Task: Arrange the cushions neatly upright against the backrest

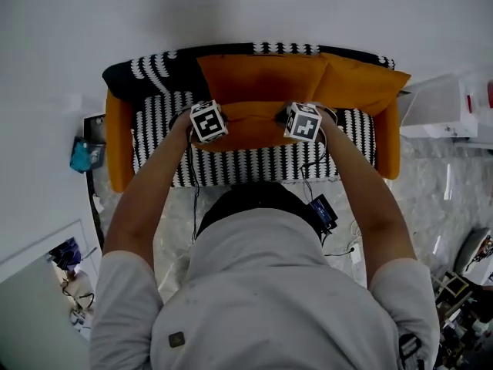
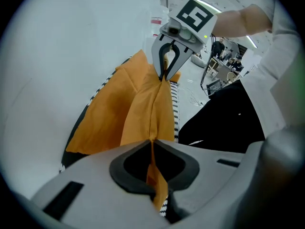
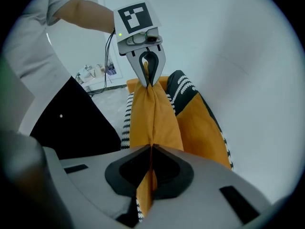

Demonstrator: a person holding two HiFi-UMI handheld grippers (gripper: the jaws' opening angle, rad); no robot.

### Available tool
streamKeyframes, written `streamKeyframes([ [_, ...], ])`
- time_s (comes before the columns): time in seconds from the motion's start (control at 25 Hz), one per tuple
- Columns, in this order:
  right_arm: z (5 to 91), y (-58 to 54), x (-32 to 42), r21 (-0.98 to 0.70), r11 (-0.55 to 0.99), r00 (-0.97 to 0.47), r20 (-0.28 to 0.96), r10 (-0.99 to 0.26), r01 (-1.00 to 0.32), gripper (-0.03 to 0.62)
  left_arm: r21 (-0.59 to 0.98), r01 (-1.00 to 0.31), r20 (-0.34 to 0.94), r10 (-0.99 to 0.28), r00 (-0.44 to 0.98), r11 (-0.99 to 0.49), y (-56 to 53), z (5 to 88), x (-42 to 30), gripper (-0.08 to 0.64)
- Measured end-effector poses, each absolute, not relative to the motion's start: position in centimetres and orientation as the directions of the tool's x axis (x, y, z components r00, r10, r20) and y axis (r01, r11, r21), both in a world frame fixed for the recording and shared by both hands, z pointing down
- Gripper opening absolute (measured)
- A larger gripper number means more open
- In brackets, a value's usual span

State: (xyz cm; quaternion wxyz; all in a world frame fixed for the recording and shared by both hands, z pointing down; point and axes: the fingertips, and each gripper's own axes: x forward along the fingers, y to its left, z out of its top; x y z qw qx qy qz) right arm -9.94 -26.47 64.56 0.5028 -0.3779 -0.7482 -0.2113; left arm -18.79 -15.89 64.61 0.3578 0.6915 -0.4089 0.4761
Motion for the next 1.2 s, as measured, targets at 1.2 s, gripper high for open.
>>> streamKeyframes([
  [1.2, 66.7, -9.0, -27.8, -0.131, 0.547, -0.135, 0.898, 0.419, 0.827, 0.029, 0.154, -0.936, 0.952, -0.207, 0.227, -0.317, 2.7, 66.7, -35.8, 0.023],
])
